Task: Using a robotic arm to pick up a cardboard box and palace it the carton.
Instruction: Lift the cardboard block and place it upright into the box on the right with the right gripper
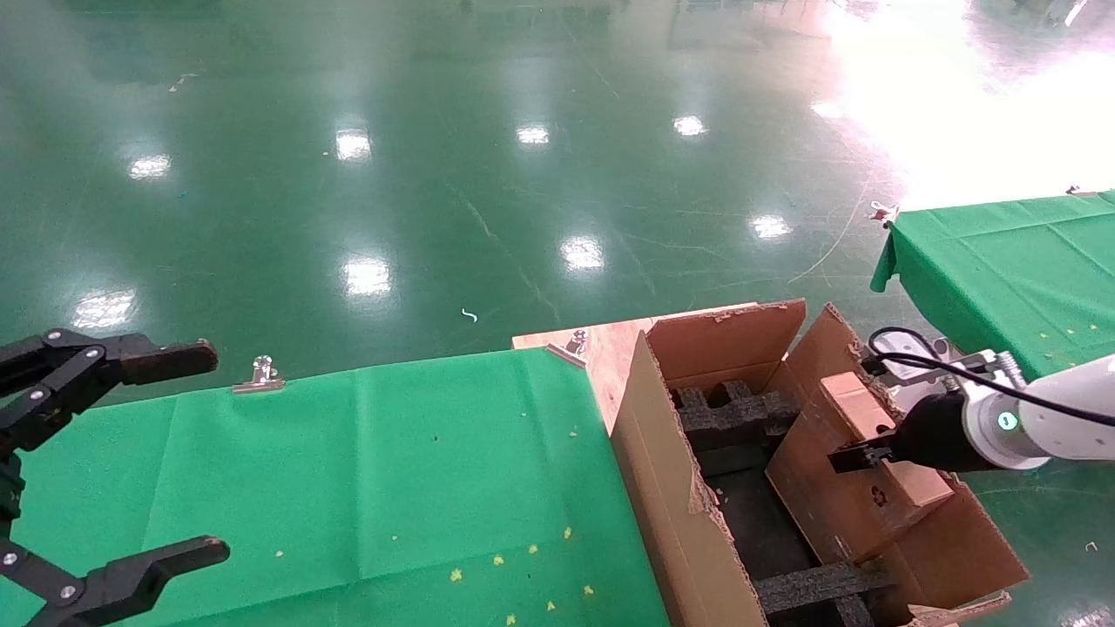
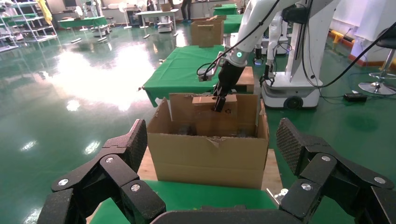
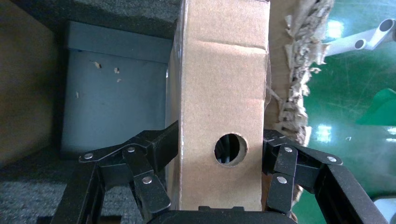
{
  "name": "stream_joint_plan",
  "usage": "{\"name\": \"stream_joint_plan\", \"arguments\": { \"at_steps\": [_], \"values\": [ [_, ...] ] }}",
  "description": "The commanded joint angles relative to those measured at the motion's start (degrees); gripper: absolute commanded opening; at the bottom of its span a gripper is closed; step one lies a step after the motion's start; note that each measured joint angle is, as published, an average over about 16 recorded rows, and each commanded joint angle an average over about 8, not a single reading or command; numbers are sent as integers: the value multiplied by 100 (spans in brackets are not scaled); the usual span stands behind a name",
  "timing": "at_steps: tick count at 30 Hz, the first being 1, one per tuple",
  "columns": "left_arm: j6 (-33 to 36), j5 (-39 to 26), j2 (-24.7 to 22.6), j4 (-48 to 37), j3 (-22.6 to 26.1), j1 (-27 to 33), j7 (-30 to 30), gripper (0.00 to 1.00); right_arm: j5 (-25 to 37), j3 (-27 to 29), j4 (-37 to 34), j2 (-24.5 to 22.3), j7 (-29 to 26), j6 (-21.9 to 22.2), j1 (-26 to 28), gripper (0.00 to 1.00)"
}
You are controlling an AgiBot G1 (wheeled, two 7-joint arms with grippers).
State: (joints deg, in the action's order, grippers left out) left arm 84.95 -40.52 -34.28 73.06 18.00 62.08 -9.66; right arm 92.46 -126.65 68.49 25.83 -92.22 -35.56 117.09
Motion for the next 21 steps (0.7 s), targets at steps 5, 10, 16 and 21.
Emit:
{"name": "stream_joint_plan", "arguments": {
  "at_steps": [5,10,16,21],
  "values": [
    [0,1,0,0,1,0,1,100,13,-43,-194,234,-87,144,-252,0],
    [-1,1,1,0,2,0,1,100,-27,-63,-372,413,-123,256,-466,0],
    [-1,2,1,0,3,1,2,100,-60,-51,-547,556,-104,305,-552,0],
    [-2,3,2,0,4,1,2,100,61,-39,-637,596,-68,260,-406,0]
  ]
}}
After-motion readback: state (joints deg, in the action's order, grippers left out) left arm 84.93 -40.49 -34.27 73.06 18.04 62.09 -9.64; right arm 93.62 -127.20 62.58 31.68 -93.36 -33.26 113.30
